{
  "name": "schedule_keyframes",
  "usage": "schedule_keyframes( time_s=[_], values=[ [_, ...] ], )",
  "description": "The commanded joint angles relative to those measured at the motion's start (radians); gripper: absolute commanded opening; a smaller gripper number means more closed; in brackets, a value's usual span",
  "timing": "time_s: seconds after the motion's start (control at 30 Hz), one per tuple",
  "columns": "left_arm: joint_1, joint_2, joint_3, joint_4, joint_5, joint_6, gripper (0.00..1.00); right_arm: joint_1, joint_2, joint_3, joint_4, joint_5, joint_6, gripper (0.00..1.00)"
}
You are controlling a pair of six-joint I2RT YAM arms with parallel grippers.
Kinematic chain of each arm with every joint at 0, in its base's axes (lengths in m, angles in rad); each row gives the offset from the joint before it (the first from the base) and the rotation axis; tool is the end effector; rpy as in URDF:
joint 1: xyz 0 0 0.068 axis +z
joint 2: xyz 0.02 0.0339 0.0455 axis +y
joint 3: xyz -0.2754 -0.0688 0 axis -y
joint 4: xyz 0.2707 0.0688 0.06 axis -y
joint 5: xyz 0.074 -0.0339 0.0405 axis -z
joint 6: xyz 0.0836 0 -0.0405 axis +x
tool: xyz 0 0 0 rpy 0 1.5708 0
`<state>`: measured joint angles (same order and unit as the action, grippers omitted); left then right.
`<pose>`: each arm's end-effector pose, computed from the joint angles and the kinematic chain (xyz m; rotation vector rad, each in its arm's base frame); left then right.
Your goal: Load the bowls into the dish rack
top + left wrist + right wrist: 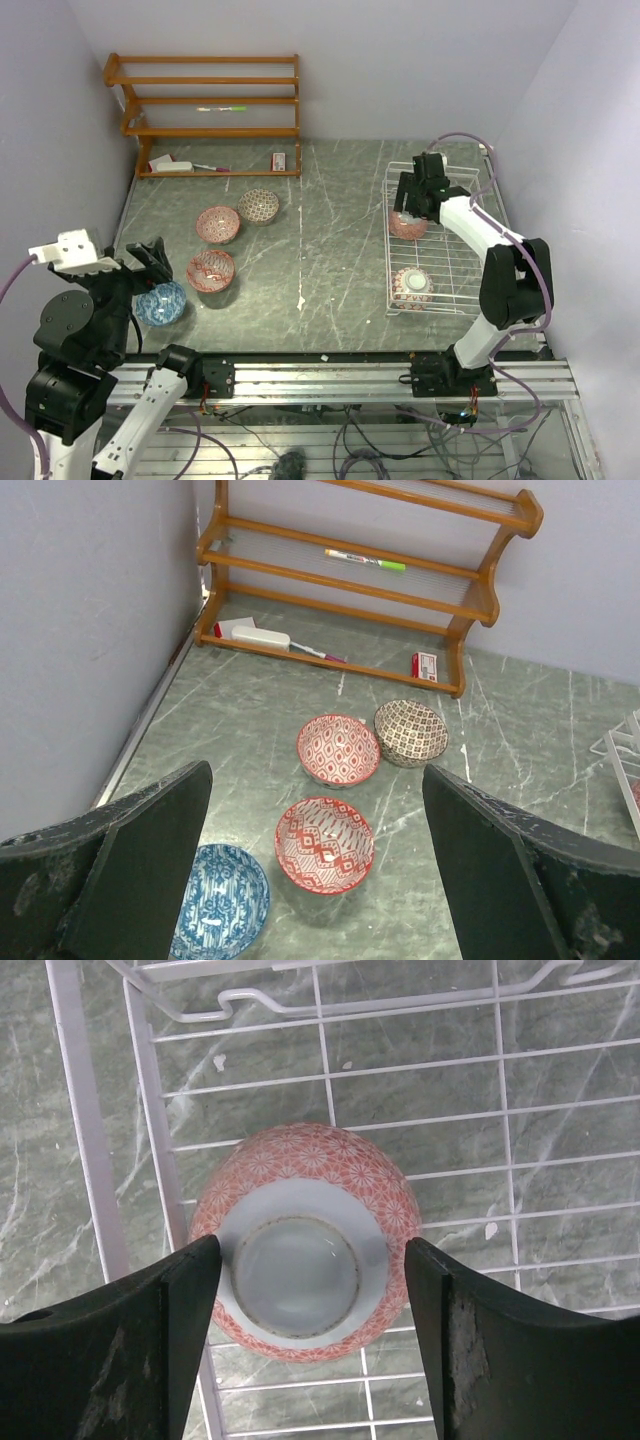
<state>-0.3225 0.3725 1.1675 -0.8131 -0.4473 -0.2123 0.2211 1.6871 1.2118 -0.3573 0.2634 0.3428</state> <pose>0.0680 0.0154 0.4463 -0.2602 1.5660 -0.0621 0.4187 0.0718 0.2021 0.2646 2.3519 -0.0464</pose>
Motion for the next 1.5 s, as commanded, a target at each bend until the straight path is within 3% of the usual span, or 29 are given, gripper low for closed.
schedule_keyframes(
  time_s=[0.0, 0.07, 0.17, 0.27, 0.43, 0.73, 0.87, 1.1, 1.47],
  values=[
    [-0.008, -0.003, -0.004, 0.037, 0.013, 0.016, 0.98, 0.0, 0.03, 0.032, -0.02, 0.029, -0.008, 0.7],
    [-0.01, -0.008, -0.001, 0.033, 0.008, 0.017, 0.98, 0.001, 0.037, 0.036, -0.023, 0.033, -0.007, 0.61],
    [-0.013, -0.014, 0.003, 0.027, -0.002, 0.017, 0.98, 0.001, 0.049, 0.047, -0.031, 0.029, -0.002, 0.56],
    [-0.017, -0.019, 0.003, 0.024, -0.004, 0.017, 0.98, 0.0, 0.051, 0.048, -0.044, 0.034, 0.02, 0.31],
    [-0.018, -0.021, -0.001, 0.024, 0.009, 0.013, 0.98, -0.005, 0.008, 0.048, -0.101, 0.104, 0.049, 0.17],
    [-0.028, -0.031, -0.01, 0.034, 0.022, 0.013, 0.97, -0.036, -0.167, -0.013, -0.181, 0.185, 0.073, 0.17],
    [-0.038, -0.034, -0.02, 0.039, 0.019, 0.013, 0.98, -0.035, -0.223, -0.037, -0.072, 0.024, 0.034, 0.22],
    [-0.041, -0.033, -0.01, 0.025, -0.001, 0.014, 0.98, 0.004, -0.066, 0.064, -0.095, -0.09, 0.004, 0.27],
    [-0.041, -0.036, -0.012, 0.011, -0.01, 0.005, 0.98, 0.077, 0.064, 0.122, -0.157, -0.02, -0.051, 0.28]
  ],
)
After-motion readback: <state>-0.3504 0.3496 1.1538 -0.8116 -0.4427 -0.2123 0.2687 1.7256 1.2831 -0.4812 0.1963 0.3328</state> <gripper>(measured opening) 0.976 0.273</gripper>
